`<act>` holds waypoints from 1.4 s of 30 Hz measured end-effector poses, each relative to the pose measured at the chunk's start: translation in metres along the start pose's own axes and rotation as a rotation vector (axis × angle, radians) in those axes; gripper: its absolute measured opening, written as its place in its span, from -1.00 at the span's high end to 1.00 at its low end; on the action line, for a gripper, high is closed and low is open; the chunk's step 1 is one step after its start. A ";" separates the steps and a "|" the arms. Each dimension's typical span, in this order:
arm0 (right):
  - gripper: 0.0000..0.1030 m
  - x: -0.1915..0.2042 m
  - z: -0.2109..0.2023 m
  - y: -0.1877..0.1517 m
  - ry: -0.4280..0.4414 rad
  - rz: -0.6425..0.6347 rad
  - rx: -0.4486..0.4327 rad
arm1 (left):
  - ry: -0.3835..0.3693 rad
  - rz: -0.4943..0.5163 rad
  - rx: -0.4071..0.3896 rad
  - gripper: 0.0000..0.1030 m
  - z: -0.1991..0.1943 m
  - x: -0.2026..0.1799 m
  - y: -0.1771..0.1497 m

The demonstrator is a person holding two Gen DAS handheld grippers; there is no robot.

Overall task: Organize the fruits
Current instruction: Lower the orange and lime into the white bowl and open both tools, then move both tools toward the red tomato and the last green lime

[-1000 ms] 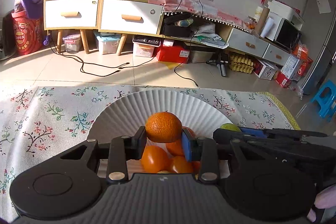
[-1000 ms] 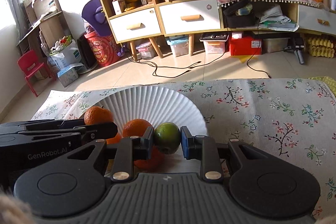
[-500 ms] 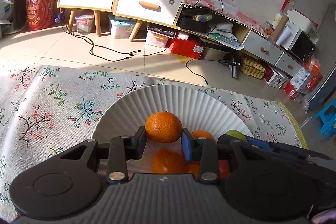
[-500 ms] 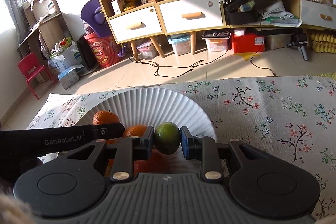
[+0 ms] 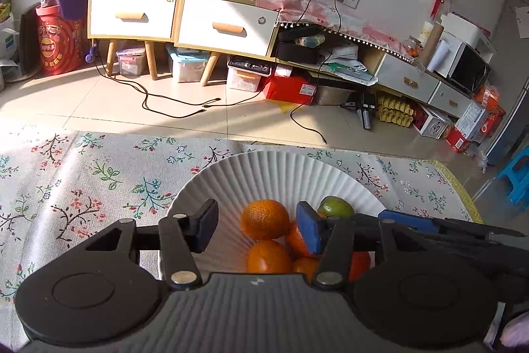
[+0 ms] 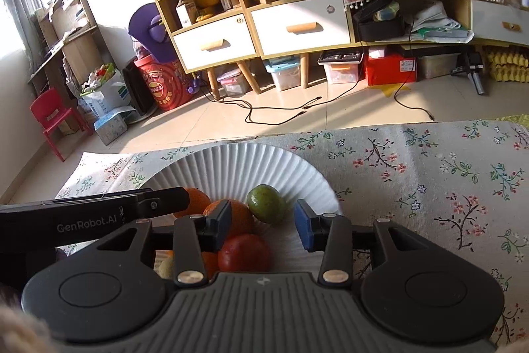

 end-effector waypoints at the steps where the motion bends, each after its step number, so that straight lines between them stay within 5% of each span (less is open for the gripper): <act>1: 0.18 0.000 -0.003 0.001 -0.005 -0.003 -0.001 | 0.003 0.009 -0.003 -0.04 -0.003 0.000 0.000; 4: 0.01 0.001 -0.010 0.001 -0.018 -0.016 -0.011 | 0.008 0.036 -0.011 -0.16 -0.013 -0.002 0.000; 27: -0.45 0.007 -0.060 -0.026 -0.020 -0.016 -0.010 | 0.005 0.109 -0.017 -0.85 -0.081 0.000 -0.039; 42: -0.65 0.025 -0.078 -0.056 -0.012 -0.112 0.011 | 0.007 0.102 0.025 -0.89 -0.107 0.003 -0.077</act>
Point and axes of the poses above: each gripper's, at about its wrist camera, not at the fingertips, and z roughly the way its jaws point, x to its left, y to its top, the point moved 8 cm from there along z, roughly the way its jaws point, and after that the axes turned 4 degrees about z, right-handed, at the moved point
